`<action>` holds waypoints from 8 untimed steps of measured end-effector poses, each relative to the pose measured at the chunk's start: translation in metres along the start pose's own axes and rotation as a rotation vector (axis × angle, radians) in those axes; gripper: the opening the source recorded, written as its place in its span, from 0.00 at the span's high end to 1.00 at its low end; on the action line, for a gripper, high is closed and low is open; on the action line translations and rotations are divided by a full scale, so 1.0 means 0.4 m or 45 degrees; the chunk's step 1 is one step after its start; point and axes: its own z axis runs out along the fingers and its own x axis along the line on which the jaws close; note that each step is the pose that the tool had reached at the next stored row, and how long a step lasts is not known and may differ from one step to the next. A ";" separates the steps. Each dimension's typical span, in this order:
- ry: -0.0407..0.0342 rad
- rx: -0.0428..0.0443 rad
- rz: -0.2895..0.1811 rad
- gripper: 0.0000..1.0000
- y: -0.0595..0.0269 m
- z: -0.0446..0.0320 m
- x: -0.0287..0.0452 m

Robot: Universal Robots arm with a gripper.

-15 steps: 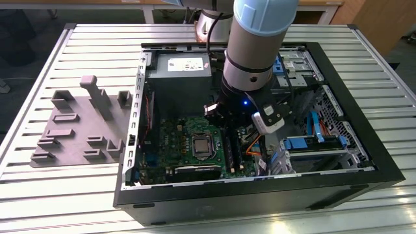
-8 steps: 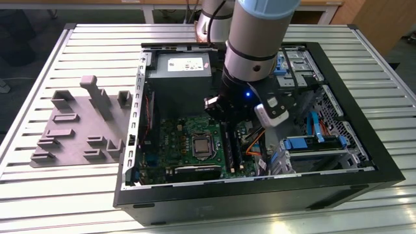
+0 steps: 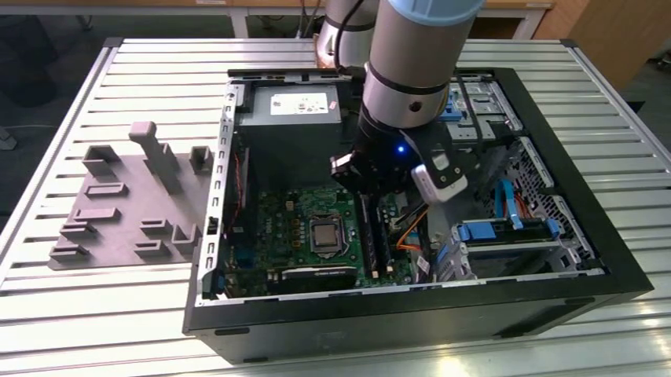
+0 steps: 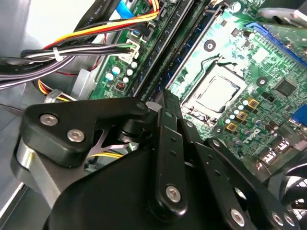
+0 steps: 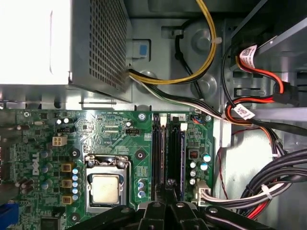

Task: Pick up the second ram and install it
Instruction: 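Press down the second ram until it locks into place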

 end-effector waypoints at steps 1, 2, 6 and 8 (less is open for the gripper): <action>0.0000 -0.001 0.000 0.89 0.000 0.004 0.000; -0.0001 -0.002 0.000 0.89 0.000 0.006 0.000; -0.0001 -0.003 0.000 0.89 0.000 0.020 -0.001; -0.0001 -0.003 0.000 0.89 0.000 0.027 -0.001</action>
